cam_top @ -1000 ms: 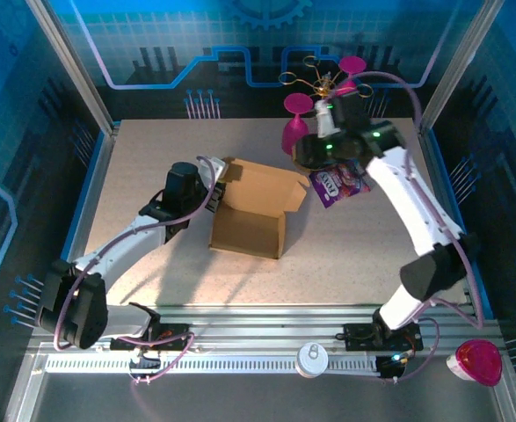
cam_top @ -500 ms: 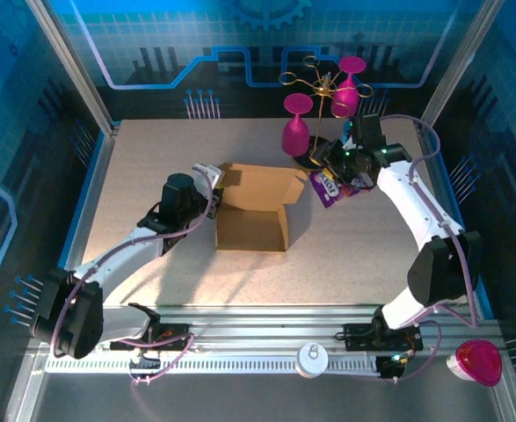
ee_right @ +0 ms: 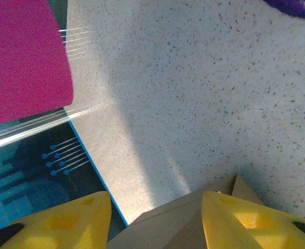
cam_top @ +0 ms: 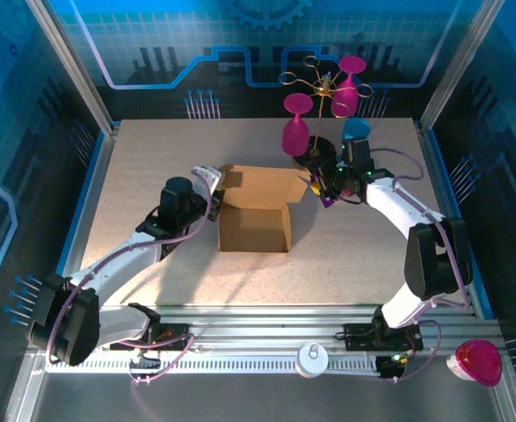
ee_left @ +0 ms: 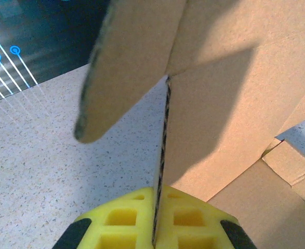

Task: Fold the paper box

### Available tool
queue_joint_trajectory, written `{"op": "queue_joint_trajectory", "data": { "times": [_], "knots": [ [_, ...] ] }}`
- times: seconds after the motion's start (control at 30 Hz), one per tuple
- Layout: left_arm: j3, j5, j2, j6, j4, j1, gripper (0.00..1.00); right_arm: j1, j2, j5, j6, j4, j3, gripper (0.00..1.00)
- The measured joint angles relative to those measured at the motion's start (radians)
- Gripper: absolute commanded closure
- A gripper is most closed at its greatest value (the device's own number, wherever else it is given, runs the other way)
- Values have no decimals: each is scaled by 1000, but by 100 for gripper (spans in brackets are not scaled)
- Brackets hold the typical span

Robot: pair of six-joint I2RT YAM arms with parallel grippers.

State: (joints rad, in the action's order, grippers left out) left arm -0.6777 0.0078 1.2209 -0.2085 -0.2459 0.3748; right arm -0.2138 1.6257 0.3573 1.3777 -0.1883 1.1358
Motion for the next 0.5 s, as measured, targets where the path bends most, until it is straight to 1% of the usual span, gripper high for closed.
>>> {"op": "queue_joint_trajectory", "data": {
  "times": [0.17, 0.37, 0.5],
  "knots": [
    [0, -1, 2, 1, 0, 3, 100, -2, 0, 47, 114, 80, -34, 51],
    [0, -8, 19, 18, -23, 4, 100, -11, -2, 83, 201, 89, -43, 51],
    [0, -23, 42, 31, -37, 9, 100, -29, -9, 100, 266, 103, -78, 50]
  ]
}}
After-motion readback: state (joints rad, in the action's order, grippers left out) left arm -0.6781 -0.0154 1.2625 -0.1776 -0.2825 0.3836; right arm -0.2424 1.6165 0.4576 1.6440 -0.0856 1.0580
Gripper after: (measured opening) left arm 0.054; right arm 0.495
